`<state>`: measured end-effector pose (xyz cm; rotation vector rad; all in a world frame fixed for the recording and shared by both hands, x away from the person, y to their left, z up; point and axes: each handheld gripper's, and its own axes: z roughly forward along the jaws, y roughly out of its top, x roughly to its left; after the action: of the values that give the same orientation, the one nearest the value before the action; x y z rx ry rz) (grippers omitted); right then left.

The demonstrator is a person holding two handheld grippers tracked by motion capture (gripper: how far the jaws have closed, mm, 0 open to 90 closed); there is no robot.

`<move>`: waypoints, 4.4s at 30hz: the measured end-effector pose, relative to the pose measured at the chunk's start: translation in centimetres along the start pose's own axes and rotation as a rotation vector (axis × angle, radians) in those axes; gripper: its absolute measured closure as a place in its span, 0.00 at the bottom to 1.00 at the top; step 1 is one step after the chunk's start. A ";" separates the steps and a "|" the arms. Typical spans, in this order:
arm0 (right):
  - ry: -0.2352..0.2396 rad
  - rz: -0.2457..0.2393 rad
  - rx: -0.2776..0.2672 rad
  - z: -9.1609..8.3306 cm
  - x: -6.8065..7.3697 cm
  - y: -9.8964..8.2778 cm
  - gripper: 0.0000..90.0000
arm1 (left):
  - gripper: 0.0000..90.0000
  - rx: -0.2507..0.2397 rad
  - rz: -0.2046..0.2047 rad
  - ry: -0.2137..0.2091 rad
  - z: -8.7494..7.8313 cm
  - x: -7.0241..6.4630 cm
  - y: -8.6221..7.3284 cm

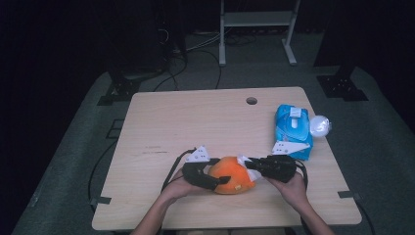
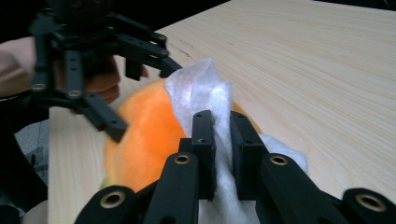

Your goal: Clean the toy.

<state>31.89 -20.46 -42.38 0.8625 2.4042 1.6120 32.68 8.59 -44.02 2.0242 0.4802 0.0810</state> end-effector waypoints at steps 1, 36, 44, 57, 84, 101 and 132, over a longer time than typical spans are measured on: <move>-0.003 0.005 0.001 0.1 -0.2 -0.1 0.90 | 0.25 -0.002 -0.001 -0.010 0.0 -0.1 0.0; 0.058 -0.067 0.003 0.6 2.3 1.1 0.90 | 0.19 0.008 0.071 0.018 0.7 -1.9 1.2; 0.027 -0.033 -0.003 -0.3 0.8 0.5 0.90 | 0.11 -0.015 -0.019 0.005 0.0 -0.6 1.2; 0.054 -0.093 -0.005 0.5 2.7 1.3 0.90 | 0.21 -0.013 0.048 -0.001 0.4 -1.8 1.8; -0.004 -0.086 -0.025 -1.0 1.5 1.3 0.91 | 0.14 -0.044 0.001 0.013 1.0 -1.7 2.0; 0.034 -0.168 -0.034 -0.6 4.1 2.5 0.91 | 0.33 -0.014 0.063 0.031 1.6 -2.8 2.2; -0.033 -0.150 -0.007 -1.0 3.0 2.5 0.91 | 0.30 -0.002 0.162 0.047 2.1 -3.7 1.9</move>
<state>29.94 -19.03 -39.09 0.6832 2.3765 1.5383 30.40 4.69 -42.87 2.0605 0.3448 0.2280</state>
